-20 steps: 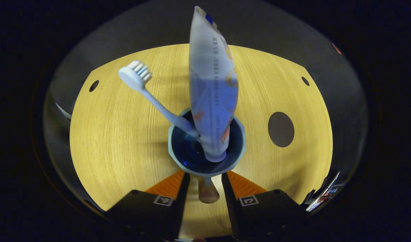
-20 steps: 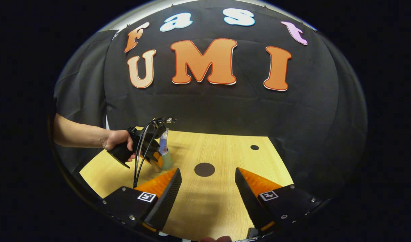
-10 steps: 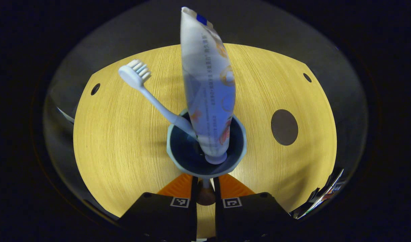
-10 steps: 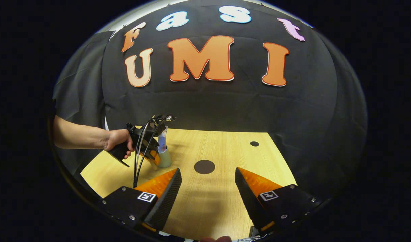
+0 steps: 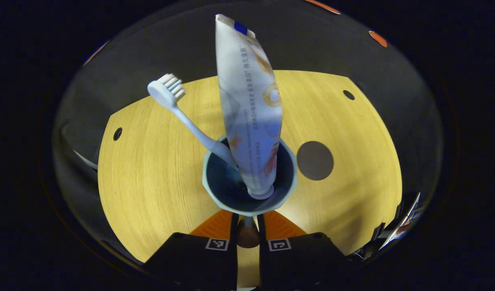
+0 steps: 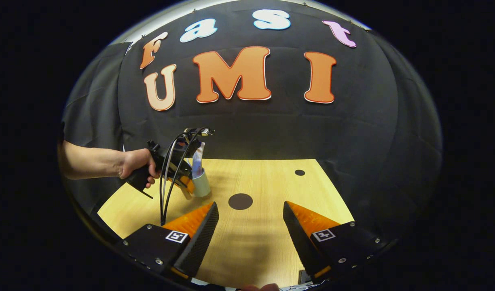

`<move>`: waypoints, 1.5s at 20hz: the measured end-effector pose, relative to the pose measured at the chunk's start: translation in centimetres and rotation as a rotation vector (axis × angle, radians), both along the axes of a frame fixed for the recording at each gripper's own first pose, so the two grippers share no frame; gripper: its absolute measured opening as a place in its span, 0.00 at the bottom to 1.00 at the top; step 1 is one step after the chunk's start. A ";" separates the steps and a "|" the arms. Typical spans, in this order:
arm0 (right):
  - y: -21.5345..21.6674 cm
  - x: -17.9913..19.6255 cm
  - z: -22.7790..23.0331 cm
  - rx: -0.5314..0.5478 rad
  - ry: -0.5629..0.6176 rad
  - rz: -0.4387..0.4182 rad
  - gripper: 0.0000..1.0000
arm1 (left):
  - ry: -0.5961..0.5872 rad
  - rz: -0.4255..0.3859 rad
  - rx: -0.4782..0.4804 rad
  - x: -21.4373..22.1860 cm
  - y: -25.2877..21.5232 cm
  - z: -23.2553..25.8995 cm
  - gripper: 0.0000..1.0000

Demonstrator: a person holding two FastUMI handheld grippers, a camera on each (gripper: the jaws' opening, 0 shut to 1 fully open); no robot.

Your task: Put the toothbrush and toothpaste on the desktop into the cup, then pick up the cup and place it on the coaster on the desktop.

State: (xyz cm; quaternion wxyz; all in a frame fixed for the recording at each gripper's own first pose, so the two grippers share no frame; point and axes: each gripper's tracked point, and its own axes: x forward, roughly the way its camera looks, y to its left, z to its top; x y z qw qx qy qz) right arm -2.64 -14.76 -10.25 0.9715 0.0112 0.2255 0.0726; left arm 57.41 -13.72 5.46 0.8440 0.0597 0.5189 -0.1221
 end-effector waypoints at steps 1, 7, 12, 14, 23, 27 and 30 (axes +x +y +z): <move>-0.6 -0.2 -0.1 0.001 0.000 -0.010 0.96 | -0.004 -0.015 -0.015 0.5 -1.5 0.4 0.21; -5.6 -1.6 -0.7 0.001 0.015 -0.091 0.96 | -0.018 -0.096 -0.048 1.8 -9.0 2.1 0.21; -9.8 -2.0 -1.7 -0.001 0.044 -0.156 0.96 | 0.060 -0.078 -0.037 1.9 -10.5 -0.8 0.21; -10.8 -2.3 -2.5 0.004 0.063 -0.171 0.95 | 0.075 -0.064 -0.020 1.7 -10.5 -1.6 0.21; -11.6 -2.0 -3.9 0.024 0.120 -0.156 0.95 | 0.090 -0.014 -0.018 1.8 -10.7 -2.4 0.54; -10.5 -1.7 -3.5 0.032 0.112 -0.140 0.95 | 0.047 0.011 -0.030 0.7 -10.3 -0.1 0.98; -9.0 -1.5 -2.5 0.029 0.088 -0.115 0.95 | -0.019 0.012 -0.039 -0.5 -9.2 3.2 0.99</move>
